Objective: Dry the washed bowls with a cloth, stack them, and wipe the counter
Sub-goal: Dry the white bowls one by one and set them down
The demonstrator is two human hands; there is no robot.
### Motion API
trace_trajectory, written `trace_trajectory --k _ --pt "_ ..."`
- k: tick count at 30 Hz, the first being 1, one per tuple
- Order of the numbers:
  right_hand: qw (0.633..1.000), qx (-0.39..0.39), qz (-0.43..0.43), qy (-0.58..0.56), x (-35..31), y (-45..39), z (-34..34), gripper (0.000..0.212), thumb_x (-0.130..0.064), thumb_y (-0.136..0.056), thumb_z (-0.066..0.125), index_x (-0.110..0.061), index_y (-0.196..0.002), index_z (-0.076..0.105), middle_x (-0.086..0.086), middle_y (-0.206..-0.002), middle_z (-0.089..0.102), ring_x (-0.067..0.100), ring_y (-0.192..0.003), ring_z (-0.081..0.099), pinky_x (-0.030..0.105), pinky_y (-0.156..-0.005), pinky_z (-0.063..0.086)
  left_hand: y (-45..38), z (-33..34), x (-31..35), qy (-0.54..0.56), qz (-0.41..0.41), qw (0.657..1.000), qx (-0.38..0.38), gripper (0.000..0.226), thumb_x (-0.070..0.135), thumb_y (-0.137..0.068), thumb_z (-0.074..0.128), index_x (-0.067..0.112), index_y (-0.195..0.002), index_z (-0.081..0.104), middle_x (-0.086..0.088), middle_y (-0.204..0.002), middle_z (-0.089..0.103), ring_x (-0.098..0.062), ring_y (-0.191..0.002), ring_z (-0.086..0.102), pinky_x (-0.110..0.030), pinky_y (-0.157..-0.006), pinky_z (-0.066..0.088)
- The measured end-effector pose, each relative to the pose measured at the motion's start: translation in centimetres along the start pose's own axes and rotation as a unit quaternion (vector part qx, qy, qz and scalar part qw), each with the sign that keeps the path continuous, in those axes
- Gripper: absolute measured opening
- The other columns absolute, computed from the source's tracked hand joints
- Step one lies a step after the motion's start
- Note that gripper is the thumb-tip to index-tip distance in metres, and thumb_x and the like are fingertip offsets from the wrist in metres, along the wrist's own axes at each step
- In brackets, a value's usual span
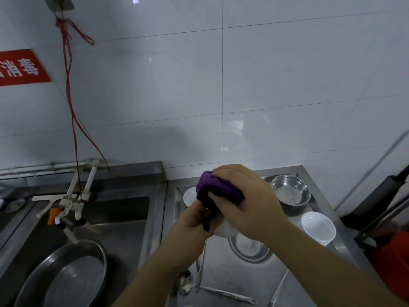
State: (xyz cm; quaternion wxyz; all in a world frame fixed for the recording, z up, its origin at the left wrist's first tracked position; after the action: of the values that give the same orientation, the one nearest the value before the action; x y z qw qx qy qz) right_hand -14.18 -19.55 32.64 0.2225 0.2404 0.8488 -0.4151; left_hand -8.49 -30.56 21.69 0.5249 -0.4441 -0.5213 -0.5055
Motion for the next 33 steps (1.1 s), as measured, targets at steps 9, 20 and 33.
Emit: trace_trajectory --k 9,20,33 --pt "0.922 0.006 0.327 -0.21 8.3 -0.5 0.1 0.008 -0.04 -0.094 0.074 -0.034 -0.09 0.077 -0.008 -0.086 0.079 0.016 -0.085 0.075 0.04 -0.082 0.061 1.5 0.0 0.0 0.084 -0.015 0.996 -0.026 0.033 0.029 -0.095 0.07 0.008 -0.12 0.067 -0.027 -0.123 0.069 -0.042 -0.111 0.068 -0.057 -0.098 0.058" --pt "0.743 0.081 0.543 -0.381 12.7 7.8 3.3 0.013 -0.024 -0.1 0.065 -0.015 -0.101 0.075 0.007 -0.087 0.082 0.019 -0.069 0.078 0.031 -0.057 0.06 1.8 -0.6 1.2 0.279 -0.011 0.96 0.024 0.038 0.029 -0.082 0.086 0.017 -0.117 0.077 -0.018 -0.133 0.069 -0.035 -0.116 0.071 -0.043 -0.085 0.063" --pt "0.838 0.145 0.459 -0.258 10.8 8.7 0.9 0.003 -0.033 -0.092 0.073 -0.035 -0.093 0.073 -0.015 -0.084 0.077 0.005 -0.073 0.074 0.025 -0.062 0.055 0.5 -1.9 -0.7 0.356 -0.021 0.916 0.184 0.02 0.023 -0.087 0.068 0.019 -0.102 0.08 -0.015 -0.121 0.077 -0.032 -0.101 0.078 -0.048 -0.076 0.067"
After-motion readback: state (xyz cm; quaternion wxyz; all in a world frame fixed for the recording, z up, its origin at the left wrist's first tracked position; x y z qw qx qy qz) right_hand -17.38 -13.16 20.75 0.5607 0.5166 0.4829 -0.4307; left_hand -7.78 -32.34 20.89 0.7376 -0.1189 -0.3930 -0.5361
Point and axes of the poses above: each hand's wrist, its own y-axis away from the middle knuckle, its own z-axis out of the palm, x = y × z, the point moved 10 cm from there along -y, towards the middle knuckle
